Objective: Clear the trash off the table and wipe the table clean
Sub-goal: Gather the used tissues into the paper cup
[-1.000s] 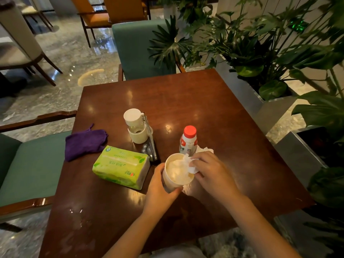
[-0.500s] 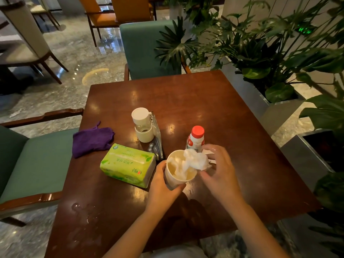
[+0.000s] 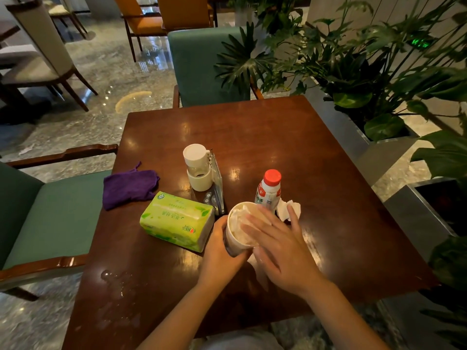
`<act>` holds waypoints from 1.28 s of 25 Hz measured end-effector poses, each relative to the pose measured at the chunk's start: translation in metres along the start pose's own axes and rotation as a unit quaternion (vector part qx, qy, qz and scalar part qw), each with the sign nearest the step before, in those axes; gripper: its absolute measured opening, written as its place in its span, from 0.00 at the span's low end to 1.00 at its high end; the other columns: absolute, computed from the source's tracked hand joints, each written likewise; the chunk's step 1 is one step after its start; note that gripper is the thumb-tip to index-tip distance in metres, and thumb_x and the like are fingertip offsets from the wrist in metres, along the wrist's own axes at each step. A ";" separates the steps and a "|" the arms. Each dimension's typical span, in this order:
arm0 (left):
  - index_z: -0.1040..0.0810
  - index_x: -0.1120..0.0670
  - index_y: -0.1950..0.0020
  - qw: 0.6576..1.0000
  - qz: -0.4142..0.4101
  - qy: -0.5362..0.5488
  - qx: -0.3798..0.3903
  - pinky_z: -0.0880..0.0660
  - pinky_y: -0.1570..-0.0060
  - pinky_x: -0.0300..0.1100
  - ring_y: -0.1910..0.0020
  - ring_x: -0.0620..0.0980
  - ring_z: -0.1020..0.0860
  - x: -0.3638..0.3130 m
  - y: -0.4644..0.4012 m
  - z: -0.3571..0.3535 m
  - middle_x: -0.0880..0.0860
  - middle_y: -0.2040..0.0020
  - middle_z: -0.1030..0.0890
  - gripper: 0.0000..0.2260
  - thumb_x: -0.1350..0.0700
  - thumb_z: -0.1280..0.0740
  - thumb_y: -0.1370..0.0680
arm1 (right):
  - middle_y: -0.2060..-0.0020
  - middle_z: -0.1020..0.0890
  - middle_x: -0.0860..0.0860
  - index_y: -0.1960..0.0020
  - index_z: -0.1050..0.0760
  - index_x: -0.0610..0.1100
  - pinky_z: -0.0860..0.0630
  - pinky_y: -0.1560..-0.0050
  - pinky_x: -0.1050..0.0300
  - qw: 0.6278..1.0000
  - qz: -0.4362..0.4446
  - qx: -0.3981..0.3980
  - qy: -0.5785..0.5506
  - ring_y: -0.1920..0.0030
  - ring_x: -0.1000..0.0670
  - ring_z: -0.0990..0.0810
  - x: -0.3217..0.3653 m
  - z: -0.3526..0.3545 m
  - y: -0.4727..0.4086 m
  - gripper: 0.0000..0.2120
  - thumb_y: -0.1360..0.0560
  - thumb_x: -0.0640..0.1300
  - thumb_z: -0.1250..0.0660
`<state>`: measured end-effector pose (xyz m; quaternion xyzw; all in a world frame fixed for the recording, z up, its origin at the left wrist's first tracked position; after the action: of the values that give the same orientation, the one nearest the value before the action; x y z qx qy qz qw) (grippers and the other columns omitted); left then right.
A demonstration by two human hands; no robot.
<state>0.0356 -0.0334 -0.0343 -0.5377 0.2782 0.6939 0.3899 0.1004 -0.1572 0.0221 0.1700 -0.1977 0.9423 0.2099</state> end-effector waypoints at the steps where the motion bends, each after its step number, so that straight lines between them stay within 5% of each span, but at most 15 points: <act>1: 0.33 0.38 0.39 1.000 0.003 0.003 0.003 0.26 0.45 0.38 0.42 0.42 0.25 0.001 0.000 -0.001 0.44 0.42 0.24 0.32 0.56 0.23 0.36 | 0.32 0.30 0.55 0.33 0.31 0.52 0.60 0.29 0.38 1.000 0.020 0.020 0.011 0.27 0.53 0.44 0.003 -0.003 0.001 0.23 0.21 0.56 0.55; 7: 0.35 0.42 0.36 0.998 0.012 -0.043 0.042 0.25 0.42 0.48 0.40 0.43 0.26 0.013 0.007 -0.011 0.45 0.40 0.25 0.33 0.53 0.23 0.35 | 0.42 0.21 0.56 0.42 0.24 0.51 0.61 0.29 0.41 0.995 -0.013 0.102 0.015 0.36 0.53 0.30 -0.003 -0.019 0.001 0.27 0.22 0.61 0.57; 10: 0.36 0.35 0.40 0.999 0.024 -0.048 0.006 0.27 0.44 0.35 0.41 0.38 0.28 0.014 0.008 -0.007 0.39 0.41 0.27 0.33 0.53 0.22 0.36 | 0.50 0.18 0.52 0.47 0.21 0.46 0.43 0.31 0.45 0.997 -0.034 -0.052 -0.041 0.44 0.54 0.24 -0.017 -0.001 0.012 0.19 0.22 0.55 0.47; 14: 0.37 0.36 0.42 0.998 0.032 -0.043 -0.028 0.32 0.49 0.23 0.42 0.30 0.31 0.013 0.009 -0.004 0.33 0.43 0.32 0.34 0.58 0.22 0.36 | 0.52 0.20 0.43 0.49 0.21 0.41 0.24 0.52 0.42 0.958 -0.210 -0.196 -0.009 0.50 0.42 0.24 -0.098 0.004 0.025 0.10 0.28 0.43 0.36; 18: 0.35 0.39 0.40 0.998 0.032 -0.032 -0.052 0.31 0.46 0.26 0.41 0.30 0.31 0.016 0.012 -0.004 0.35 0.41 0.31 0.35 0.62 0.22 0.36 | 0.34 0.29 0.40 0.35 0.28 0.45 0.29 0.42 0.41 0.956 -0.285 -0.023 0.062 0.36 0.37 0.33 -0.167 -0.034 0.006 0.23 0.29 0.41 0.30; 21: 0.34 0.41 0.36 0.997 0.045 -0.044 -0.054 0.29 0.42 0.37 0.38 0.38 0.30 0.020 0.015 -0.002 0.41 0.39 0.27 0.33 0.50 0.23 0.38 | 0.27 0.39 0.44 0.29 0.38 0.50 0.33 0.37 0.46 0.941 -0.297 0.127 0.101 0.31 0.41 0.40 -0.185 -0.069 -0.013 0.26 0.25 0.47 0.35; 23: 0.33 0.42 0.35 0.996 0.056 -0.042 -0.056 0.28 0.42 0.37 0.38 0.39 0.29 0.020 0.017 -0.002 0.43 0.37 0.27 0.34 0.49 0.24 0.38 | 0.29 0.36 0.44 0.31 0.34 0.49 0.32 0.38 0.48 0.932 -0.290 0.187 0.111 0.32 0.42 0.37 -0.191 -0.089 -0.014 0.22 0.24 0.48 0.37; 27: 0.32 0.40 0.40 0.994 0.082 -0.011 -0.070 0.28 0.48 0.29 0.43 0.32 0.27 0.020 0.020 -0.001 0.40 0.41 0.26 0.33 0.65 0.23 0.36 | 0.46 0.23 0.43 0.46 0.22 0.40 0.29 0.52 0.54 0.944 -0.264 0.163 0.112 0.45 0.42 0.27 -0.193 -0.101 0.010 0.09 0.25 0.39 0.36; 32: 0.34 0.43 0.38 0.992 0.112 -0.003 -0.049 0.29 0.51 0.26 0.45 0.29 0.28 0.032 0.022 -0.001 0.42 0.40 0.27 0.34 0.64 0.23 0.36 | 0.56 0.19 0.39 0.56 0.22 0.35 0.27 0.56 0.52 0.954 -0.292 0.064 0.010 0.53 0.38 0.22 -0.178 -0.082 0.046 0.07 0.31 0.27 0.35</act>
<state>0.0139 -0.0380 -0.0665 -0.5195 0.3012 0.7477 0.2835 0.2118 -0.2172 -0.1342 0.2242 -0.0763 0.8523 0.4664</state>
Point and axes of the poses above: each hand's wrist, its own y-axis away from the middle knuckle, its own z-axis out of the back of the hand, x = y × z, the point moved 5 cm from there along -y, towards the middle knuckle
